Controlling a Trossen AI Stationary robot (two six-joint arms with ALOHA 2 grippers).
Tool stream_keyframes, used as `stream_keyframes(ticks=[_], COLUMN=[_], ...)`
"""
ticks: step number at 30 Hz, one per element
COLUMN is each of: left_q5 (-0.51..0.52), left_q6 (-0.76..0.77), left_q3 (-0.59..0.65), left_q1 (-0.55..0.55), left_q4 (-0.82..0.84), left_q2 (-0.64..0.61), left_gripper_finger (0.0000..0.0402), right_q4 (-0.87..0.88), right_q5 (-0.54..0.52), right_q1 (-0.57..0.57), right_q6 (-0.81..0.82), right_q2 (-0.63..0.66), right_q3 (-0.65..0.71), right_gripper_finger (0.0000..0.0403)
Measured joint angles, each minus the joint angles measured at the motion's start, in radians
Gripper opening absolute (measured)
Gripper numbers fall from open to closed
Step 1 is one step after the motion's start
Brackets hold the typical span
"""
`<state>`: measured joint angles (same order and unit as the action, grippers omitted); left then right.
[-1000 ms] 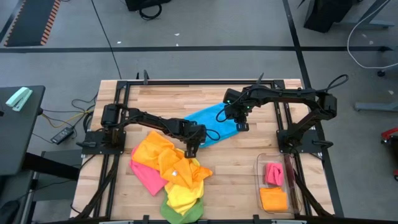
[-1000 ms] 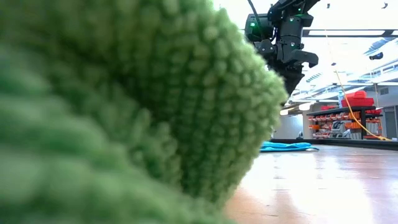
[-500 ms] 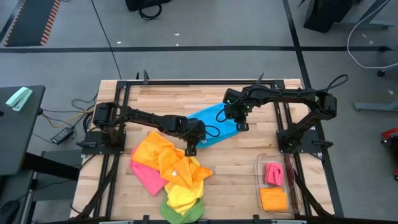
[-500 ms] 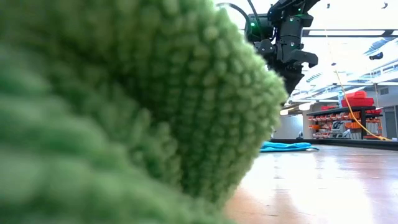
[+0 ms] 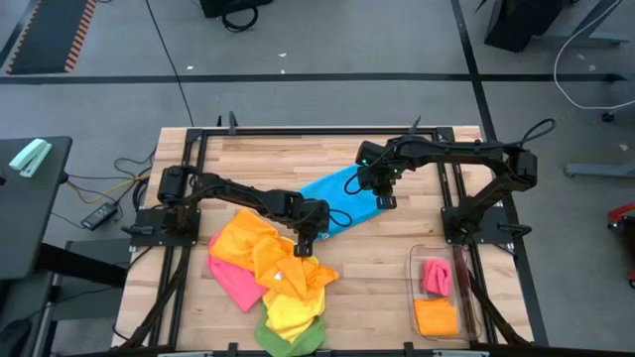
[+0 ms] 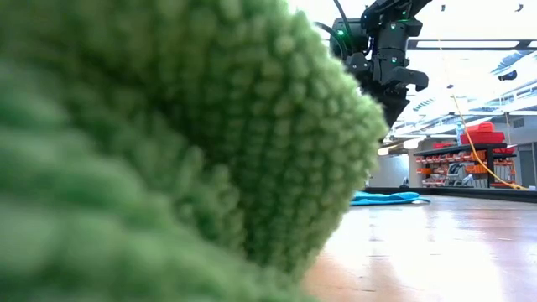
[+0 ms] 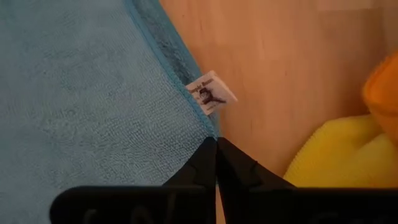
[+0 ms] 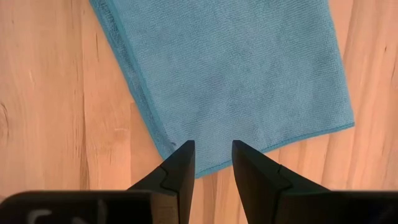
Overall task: Fold microfiber towels
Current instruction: Fold the blue towel
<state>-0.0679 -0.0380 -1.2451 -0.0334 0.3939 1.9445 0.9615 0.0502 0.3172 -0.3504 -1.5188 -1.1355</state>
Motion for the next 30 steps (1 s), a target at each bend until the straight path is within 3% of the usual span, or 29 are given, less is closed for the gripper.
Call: stream_keyframes(ticks=[11, 23, 30], left_q5=[-0.002, -0.002, 0.005], left_q6=[-0.021, -0.036, -0.101], left_q3=[0.000, -0.035, -0.055], left_q1=[-0.007, -0.020, 0.025], left_q4=[-0.019, 0.033, 0.053], left_q2=[0.014, -0.008, -0.031], left_gripper_finger=[0.0049, 0.0210, 0.0223], right_q4=[-0.011, -0.435, -0.450], right_q5=[0.007, 0.079, 0.055], right_q1=[0.000, -0.013, -0.026], right_q6=[0.001, 0.117, 0.225], right_q2=[0.000, 0.000, 0.000], right_q3=[0.003, 0.290, 0.359], right_gripper_finger=[0.0115, 0.0116, 0.0116])
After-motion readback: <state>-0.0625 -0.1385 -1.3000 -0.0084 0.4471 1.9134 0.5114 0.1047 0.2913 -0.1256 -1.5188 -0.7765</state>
